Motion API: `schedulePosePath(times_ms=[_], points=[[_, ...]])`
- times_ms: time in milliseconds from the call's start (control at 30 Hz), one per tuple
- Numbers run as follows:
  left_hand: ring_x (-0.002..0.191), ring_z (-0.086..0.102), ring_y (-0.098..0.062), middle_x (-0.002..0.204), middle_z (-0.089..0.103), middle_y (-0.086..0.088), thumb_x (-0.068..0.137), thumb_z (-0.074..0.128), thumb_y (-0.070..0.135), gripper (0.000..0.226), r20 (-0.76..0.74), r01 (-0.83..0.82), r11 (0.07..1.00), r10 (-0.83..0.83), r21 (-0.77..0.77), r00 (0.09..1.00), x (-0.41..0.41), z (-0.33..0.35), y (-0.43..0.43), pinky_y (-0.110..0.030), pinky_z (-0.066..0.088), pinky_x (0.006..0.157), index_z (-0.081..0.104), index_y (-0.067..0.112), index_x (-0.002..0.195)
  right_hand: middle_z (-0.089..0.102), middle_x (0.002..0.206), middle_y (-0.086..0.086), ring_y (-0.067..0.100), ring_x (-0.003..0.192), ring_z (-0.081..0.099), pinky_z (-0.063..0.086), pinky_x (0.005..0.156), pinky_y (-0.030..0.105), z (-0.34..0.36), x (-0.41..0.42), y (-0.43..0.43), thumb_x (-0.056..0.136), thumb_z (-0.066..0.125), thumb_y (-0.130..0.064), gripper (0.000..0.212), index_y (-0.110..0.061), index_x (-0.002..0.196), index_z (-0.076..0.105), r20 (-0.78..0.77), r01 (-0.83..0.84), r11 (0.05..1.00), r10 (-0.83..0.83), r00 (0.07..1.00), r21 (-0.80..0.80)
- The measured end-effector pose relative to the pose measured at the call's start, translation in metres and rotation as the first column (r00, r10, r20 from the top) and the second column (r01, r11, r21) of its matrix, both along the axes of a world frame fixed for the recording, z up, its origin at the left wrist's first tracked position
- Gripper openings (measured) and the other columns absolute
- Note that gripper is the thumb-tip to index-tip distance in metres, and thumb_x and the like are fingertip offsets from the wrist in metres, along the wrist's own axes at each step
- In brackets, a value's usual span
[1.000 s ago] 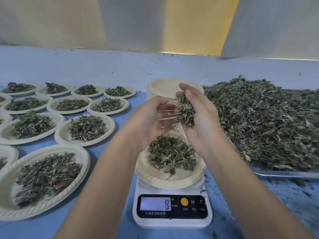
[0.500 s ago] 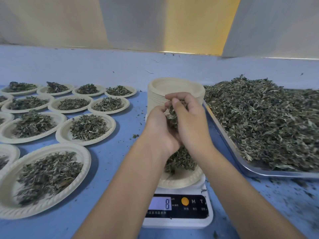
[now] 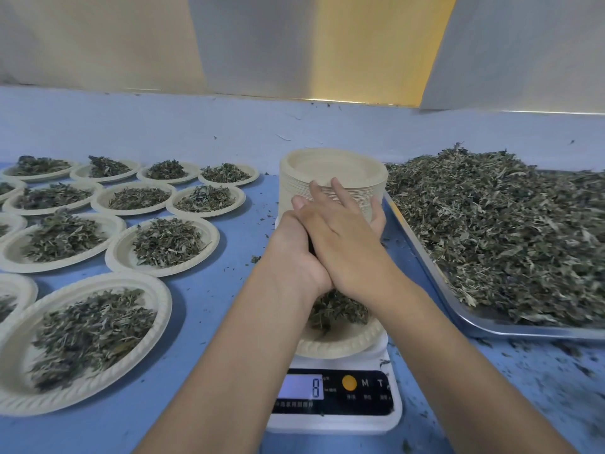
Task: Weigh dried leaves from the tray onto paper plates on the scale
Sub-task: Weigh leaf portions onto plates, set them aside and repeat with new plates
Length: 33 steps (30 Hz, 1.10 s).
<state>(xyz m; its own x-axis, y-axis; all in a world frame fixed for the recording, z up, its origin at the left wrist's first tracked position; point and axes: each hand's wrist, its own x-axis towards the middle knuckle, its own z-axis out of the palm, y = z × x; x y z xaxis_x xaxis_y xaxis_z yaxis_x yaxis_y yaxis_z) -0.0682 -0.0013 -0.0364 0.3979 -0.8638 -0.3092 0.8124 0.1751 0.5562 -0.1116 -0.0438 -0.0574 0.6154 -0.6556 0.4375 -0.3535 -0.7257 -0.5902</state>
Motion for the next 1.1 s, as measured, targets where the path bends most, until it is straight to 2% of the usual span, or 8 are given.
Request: schedulePosePath(times_ms=[67,167,267,367,600,767,867,1100], points=[[0.084,0.049,0.002,0.073,0.055,0.003,0.101,0.029,0.038,0.040,-0.008,0.002,1.000,-0.002,0.006,1.000,0.004,-0.003,-0.004,-0.014,0.042,0.042,0.051,0.018,0.075,0.024,0.156,-0.013,-0.005,0.141,0.002,-0.016,0.113,0.028,0.001,-0.002,0.000,0.101,0.034,-0.040,0.037,-0.033,0.129,0.056,0.025,-0.039,0.998,0.038,0.999,0.058],[0.087,0.060,-0.019,0.081,0.062,-0.008,0.100,0.033,0.026,0.035,-0.290,0.062,0.987,-0.102,-0.146,0.952,0.009,-0.004,-0.002,-0.028,0.050,0.055,0.060,0.009,0.085,0.043,0.140,-0.019,-0.005,0.133,0.022,0.006,0.114,0.024,0.009,-0.005,0.003,0.099,0.043,-0.037,0.030,-0.035,0.122,0.061,0.276,-0.186,0.945,0.109,0.955,0.270],[0.060,0.056,-0.021,0.062,0.058,-0.009,0.100,0.028,0.015,0.041,-0.201,0.025,1.000,-0.027,-0.012,0.979,0.024,-0.003,-0.004,-0.029,0.052,0.061,0.054,0.005,0.069,0.061,0.110,-0.017,-0.010,0.103,0.053,0.037,0.090,0.008,0.020,-0.008,0.003,0.095,0.048,-0.026,0.026,-0.025,0.113,0.067,0.558,-0.374,0.845,0.112,0.822,0.383],[0.062,0.055,-0.020,0.069,0.055,-0.009,0.099,0.026,0.013,0.038,-0.203,-0.050,0.998,0.043,-0.030,0.978,0.036,0.002,0.001,-0.025,0.048,0.069,0.053,0.004,0.073,0.065,0.113,-0.009,0.002,0.112,0.055,0.041,0.098,0.022,0.019,-0.010,-0.007,0.096,0.047,-0.015,0.023,-0.023,0.099,0.068,0.607,-0.376,0.807,0.028,0.794,0.455],[0.053,0.053,-0.020,0.050,0.054,-0.010,0.097,0.024,0.007,0.036,-0.229,-0.152,0.987,0.136,-0.054,0.964,0.054,0.004,0.011,-0.025,0.048,0.061,0.050,0.002,0.073,0.069,0.077,-0.006,-0.001,0.059,0.057,0.045,0.053,0.013,0.006,-0.019,-0.027,0.088,0.058,-0.007,0.017,-0.016,0.082,0.071,0.191,-0.195,0.781,0.098,0.977,0.593],[0.056,0.053,-0.019,0.049,0.053,-0.009,0.098,0.025,0.007,0.034,-0.245,-0.182,0.982,0.164,-0.054,0.956,0.059,0.002,0.012,-0.025,0.050,0.062,0.050,0.002,0.076,0.065,0.079,-0.015,0.004,0.080,0.060,0.049,0.077,0.025,0.001,-0.021,-0.030,0.075,0.077,-0.032,0.012,-0.028,0.085,0.069,-0.225,-0.050,0.935,0.136,0.965,0.351],[0.057,0.051,-0.019,0.055,0.051,-0.007,0.096,0.023,0.004,0.034,-0.236,-0.188,0.981,0.170,-0.057,0.957,0.059,0.001,0.010,-0.023,0.047,0.064,0.049,0.003,0.075,0.065,0.088,-0.015,0.008,0.090,0.061,0.049,0.083,0.025,0.000,-0.020,-0.026,0.072,0.080,-0.032,0.029,-0.027,0.099,0.070,-0.327,-0.067,0.942,0.180,0.928,0.328],[0.059,0.052,-0.019,0.069,0.052,-0.007,0.098,0.025,0.005,0.035,-0.219,-0.158,0.987,0.148,-0.030,0.964,0.059,-0.001,0.008,-0.023,0.047,0.065,0.050,0.003,0.073,0.061,0.072,-0.014,-0.004,0.064,0.051,0.036,0.051,0.002,-0.003,-0.019,-0.025,0.077,0.078,-0.017,0.015,-0.021,0.091,0.075,-0.313,-0.080,0.982,0.132,0.940,0.173]])
